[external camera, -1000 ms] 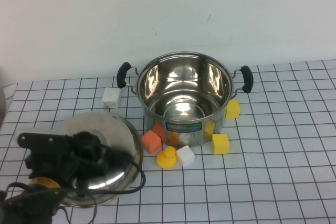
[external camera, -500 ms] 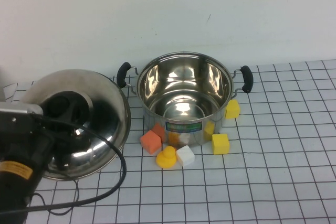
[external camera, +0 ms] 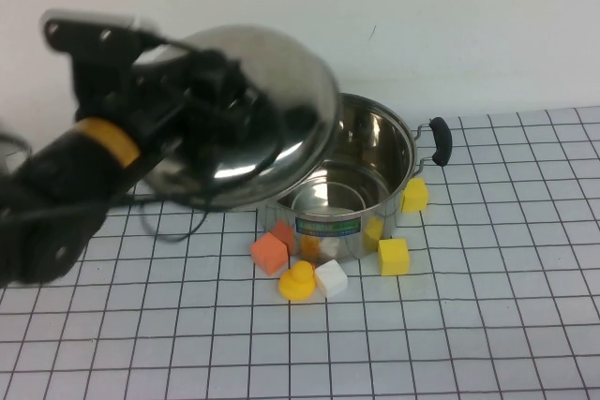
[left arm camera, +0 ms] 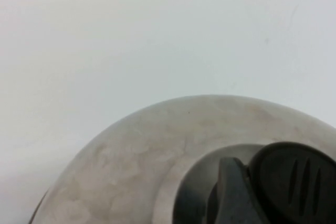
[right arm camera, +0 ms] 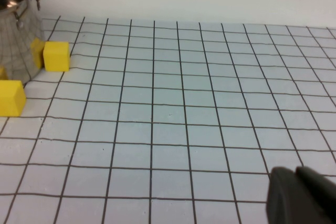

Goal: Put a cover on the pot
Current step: Place the pot lid on the pot

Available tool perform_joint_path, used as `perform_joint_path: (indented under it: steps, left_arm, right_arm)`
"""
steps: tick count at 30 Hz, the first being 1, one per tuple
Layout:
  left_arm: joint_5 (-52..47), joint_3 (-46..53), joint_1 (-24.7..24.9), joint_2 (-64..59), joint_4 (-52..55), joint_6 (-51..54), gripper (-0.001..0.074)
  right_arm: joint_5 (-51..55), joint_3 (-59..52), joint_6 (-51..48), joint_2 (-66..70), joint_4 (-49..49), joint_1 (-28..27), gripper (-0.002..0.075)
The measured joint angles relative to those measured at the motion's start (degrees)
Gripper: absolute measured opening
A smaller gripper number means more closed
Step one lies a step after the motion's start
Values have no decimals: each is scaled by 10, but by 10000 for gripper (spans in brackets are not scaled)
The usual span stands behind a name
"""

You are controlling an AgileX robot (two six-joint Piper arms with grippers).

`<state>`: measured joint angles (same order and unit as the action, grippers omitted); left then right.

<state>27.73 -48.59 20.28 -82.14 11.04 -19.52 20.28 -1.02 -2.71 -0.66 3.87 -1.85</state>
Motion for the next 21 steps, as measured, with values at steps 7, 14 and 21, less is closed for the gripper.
perform_joint_path:
  steps: [7,14,21]
  left_arm:
    - [-13,-125,40,-120,19,-17,333]
    - [-19,-203,55,-224,24,-19,333]
    - [-14,-253,55,-299,25,-21,333]
  right_arm:
    - [0,0,0,0,0,0,9]
    - [0,0,0,0,0,0,9]
    - [0,0,0,0,0,0,9]
